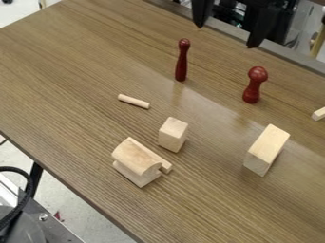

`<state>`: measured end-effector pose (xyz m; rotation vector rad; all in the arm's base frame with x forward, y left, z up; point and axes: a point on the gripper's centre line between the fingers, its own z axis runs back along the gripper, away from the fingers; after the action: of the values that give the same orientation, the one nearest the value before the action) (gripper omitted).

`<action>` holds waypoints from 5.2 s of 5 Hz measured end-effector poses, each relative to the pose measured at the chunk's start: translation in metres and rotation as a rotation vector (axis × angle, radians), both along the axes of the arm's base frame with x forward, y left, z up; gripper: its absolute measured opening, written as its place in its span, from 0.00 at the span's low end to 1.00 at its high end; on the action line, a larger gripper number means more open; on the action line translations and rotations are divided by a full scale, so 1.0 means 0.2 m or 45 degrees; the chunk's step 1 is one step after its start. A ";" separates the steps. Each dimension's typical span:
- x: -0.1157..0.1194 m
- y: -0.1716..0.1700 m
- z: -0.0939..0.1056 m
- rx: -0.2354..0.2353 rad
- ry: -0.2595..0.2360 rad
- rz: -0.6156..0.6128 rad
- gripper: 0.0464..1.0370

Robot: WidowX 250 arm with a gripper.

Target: Put the stick on top of the rectangular block

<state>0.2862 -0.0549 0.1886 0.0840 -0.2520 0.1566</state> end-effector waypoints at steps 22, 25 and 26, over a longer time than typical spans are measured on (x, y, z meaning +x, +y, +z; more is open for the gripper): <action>0.35 -0.33 -0.40 -0.210 -0.228 -0.691 0.08; 0.06 -0.41 -0.43 -0.256 -0.183 -0.618 0.08; 0.03 -0.41 -0.47 -0.252 -0.185 -0.552 0.08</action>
<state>0.2929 -0.1374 0.0942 -0.1790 -0.3918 -0.2446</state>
